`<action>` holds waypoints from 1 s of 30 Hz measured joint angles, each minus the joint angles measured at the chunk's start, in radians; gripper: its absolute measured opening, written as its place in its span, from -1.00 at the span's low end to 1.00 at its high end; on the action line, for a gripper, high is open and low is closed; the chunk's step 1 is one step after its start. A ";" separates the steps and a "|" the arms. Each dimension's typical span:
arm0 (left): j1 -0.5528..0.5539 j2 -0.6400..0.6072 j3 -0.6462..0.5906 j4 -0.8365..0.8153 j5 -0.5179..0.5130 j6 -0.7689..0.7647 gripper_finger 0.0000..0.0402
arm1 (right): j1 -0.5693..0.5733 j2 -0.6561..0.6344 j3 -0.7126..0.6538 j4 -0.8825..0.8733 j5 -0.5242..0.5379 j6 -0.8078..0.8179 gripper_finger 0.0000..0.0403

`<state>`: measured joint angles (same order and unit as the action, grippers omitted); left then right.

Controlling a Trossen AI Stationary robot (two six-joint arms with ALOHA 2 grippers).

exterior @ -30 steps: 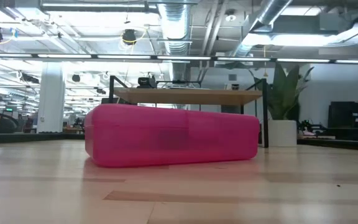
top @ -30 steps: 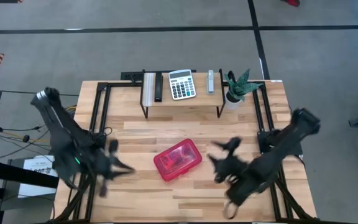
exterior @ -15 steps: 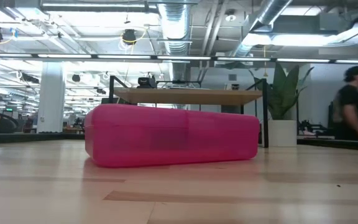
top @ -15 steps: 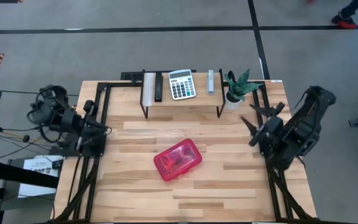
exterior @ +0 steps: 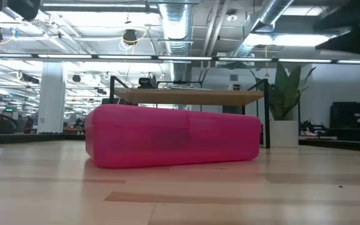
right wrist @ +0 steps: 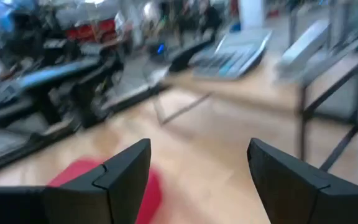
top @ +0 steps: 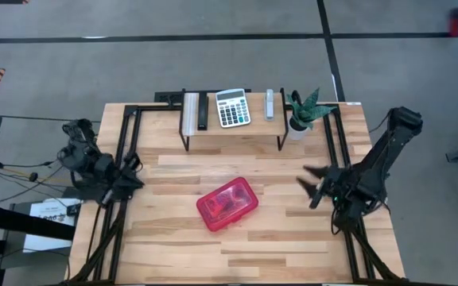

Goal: Pack school essentials
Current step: Return to Home Position

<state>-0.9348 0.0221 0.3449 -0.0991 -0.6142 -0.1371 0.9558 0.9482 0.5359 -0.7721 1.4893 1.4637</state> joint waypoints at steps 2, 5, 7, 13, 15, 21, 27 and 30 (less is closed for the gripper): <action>0.001 0.000 -0.063 0.051 -0.019 -0.025 -0.90 | 0.008 0.037 -0.020 0.140 -0.088 -0.061 0.45; 0.008 -0.010 -0.160 0.198 -0.097 -0.095 -0.90 | -0.011 0.096 -0.024 0.438 -0.241 -0.237 0.44; 0.021 -0.003 -0.227 0.286 -0.168 -0.105 -0.90 | -0.043 0.120 -0.023 0.713 -0.371 -0.505 0.45; 0.059 -0.019 -0.276 0.399 -0.189 -0.177 -0.90 | -0.208 0.045 0.078 1.178 -0.885 -1.397 0.45; 0.068 -0.017 -0.279 0.411 -0.260 -0.130 -0.90 | -0.260 -0.041 0.108 1.069 -0.840 -1.494 0.45; 0.090 -0.019 -0.277 0.475 -0.776 0.025 -0.90 | -0.438 -0.276 0.058 0.881 -0.787 -1.512 0.45; 0.094 -0.018 -0.278 0.456 -0.459 0.198 -0.90 | -0.521 -0.507 -0.144 0.861 -0.886 -1.486 0.45; 0.099 -0.018 -0.278 0.382 -0.407 0.153 -0.90 | -0.553 -0.637 -0.268 0.911 -0.883 -1.480 0.45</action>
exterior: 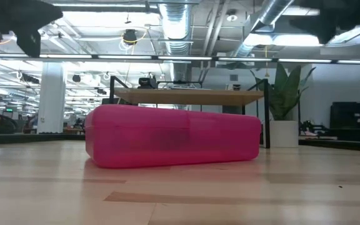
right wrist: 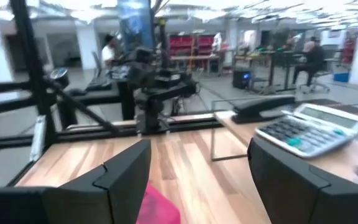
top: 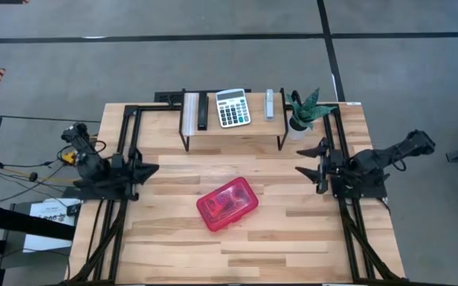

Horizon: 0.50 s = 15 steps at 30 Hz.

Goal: Pack school essentials
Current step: Return to Home Position

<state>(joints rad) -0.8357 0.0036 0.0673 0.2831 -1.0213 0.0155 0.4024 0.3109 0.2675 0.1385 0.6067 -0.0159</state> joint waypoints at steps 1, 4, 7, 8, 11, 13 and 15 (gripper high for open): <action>0.001 0.000 0.000 -0.038 0.021 -0.031 -0.90 | -0.009 -0.043 -0.039 0.014 0.000 0.000 0.45; 0.001 0.000 0.000 -0.180 0.207 -0.126 -0.90 | -0.031 -0.177 -0.140 0.023 -0.003 0.004 0.45; 0.001 0.000 0.000 -0.266 0.522 -0.153 -0.90 | -0.044 -0.296 -0.227 0.019 -0.003 0.033 0.45; 0.000 0.001 0.000 -0.279 0.606 -0.150 -0.90 | -0.046 -0.311 -0.254 0.029 -0.002 0.041 0.45; 0.001 0.000 0.000 -0.300 0.684 -0.145 -0.90 | -0.049 -0.305 -0.259 -0.043 -0.003 0.094 0.45; 0.001 0.000 0.000 -0.341 0.679 -0.146 -0.90 | -0.059 -0.275 -0.259 -0.049 -0.001 0.118 0.45; 0.001 0.001 -0.003 -0.379 0.656 -0.167 -0.90 | -0.066 -0.263 -0.259 -0.054 0.002 0.109 0.45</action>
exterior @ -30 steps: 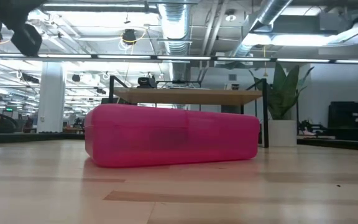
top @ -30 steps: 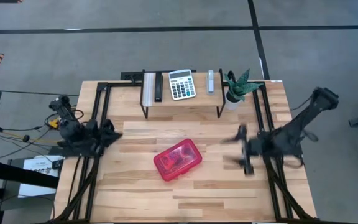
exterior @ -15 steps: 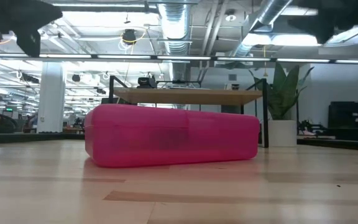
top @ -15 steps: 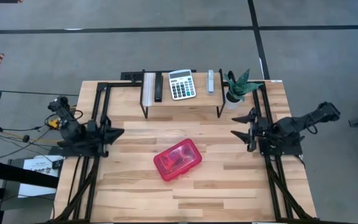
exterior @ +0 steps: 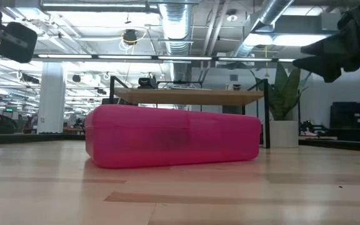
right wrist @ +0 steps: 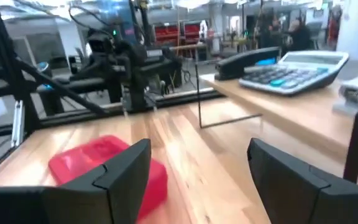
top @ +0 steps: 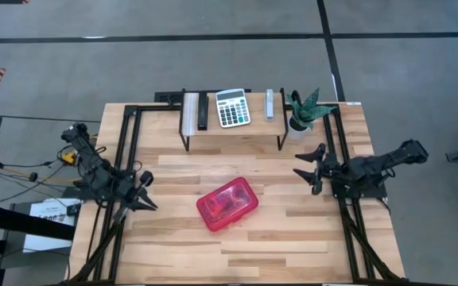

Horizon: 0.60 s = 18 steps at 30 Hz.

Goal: Pack school essentials
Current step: Return to Home Position

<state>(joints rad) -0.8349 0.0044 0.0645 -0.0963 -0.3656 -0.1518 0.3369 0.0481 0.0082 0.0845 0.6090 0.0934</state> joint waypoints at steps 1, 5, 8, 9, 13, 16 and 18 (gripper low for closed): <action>0.000 0.000 -0.002 -0.001 -0.006 -0.014 -0.90 | -0.003 -0.003 0.000 0.001 0.007 -0.012 0.45; 0.000 -0.001 -0.004 0.003 0.072 -0.024 -0.90 | -0.028 0.006 0.000 -0.004 0.049 -0.051 0.45; 0.000 -0.001 -0.004 0.002 0.099 -0.027 -0.90 | -0.048 0.006 0.000 -0.006 0.068 -0.102 0.45; 0.000 0.000 -0.004 -0.001 0.107 -0.028 -0.90 | -0.054 0.005 0.000 -0.007 0.079 -0.124 0.45; 0.000 0.000 -0.004 -0.007 0.172 -0.029 -0.90 | -0.076 0.005 -0.001 -0.008 0.111 -0.180 0.45; 0.000 0.000 -0.004 -0.015 0.227 -0.026 -0.90 | -0.086 0.005 -0.001 -0.009 0.111 -0.171 0.45; 0.000 0.000 -0.004 -0.018 0.253 -0.015 -0.90 | -0.090 0.005 -0.001 -0.009 0.110 -0.173 0.45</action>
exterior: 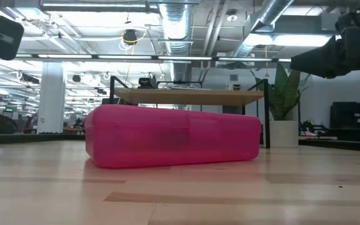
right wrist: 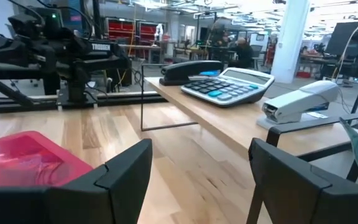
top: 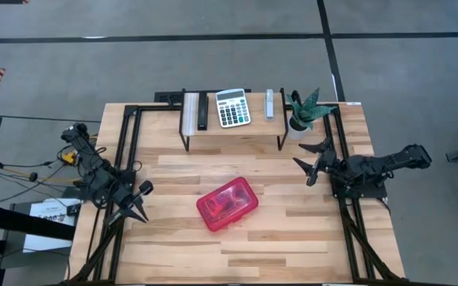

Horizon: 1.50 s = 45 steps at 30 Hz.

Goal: Pack school essentials
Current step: Return to Home Position

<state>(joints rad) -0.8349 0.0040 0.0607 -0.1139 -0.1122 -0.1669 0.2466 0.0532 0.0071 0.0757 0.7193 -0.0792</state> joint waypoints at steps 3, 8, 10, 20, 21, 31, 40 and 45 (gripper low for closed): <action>-0.001 0.000 0.000 -0.001 0.003 0.000 -0.90 | 0.000 0.000 0.000 0.000 0.000 0.000 0.45; -0.001 0.000 0.000 -0.001 -0.001 -0.037 -0.90 | 0.000 0.000 -0.001 0.000 -0.002 0.000 0.45; -0.001 0.000 0.000 -0.001 -0.001 -0.038 -0.90 | 0.000 0.000 -0.001 0.000 -0.002 0.000 0.45; -0.001 0.000 0.000 -0.002 -0.004 -0.038 -0.90 | 0.000 0.000 -0.001 -0.001 -0.004 0.000 0.45; -0.001 0.000 0.000 -0.002 -0.004 -0.039 -0.90 | 0.000 0.000 -0.001 -0.001 -0.005 0.000 0.45; -0.001 0.000 0.000 -0.003 -0.004 -0.039 -0.90 | 0.000 0.000 -0.002 -0.001 -0.006 0.000 0.45; -0.001 0.000 0.000 -0.003 -0.004 -0.039 -0.90 | 0.000 0.000 -0.002 -0.001 -0.006 0.000 0.45; -0.001 0.000 0.000 -0.003 -0.004 -0.039 -0.90 | 0.000 0.000 -0.002 -0.001 -0.005 0.001 0.45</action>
<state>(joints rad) -0.8356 0.0044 0.0607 -0.1169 -0.1162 -0.2062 0.2466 0.0532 0.0051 0.0746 0.7139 -0.0784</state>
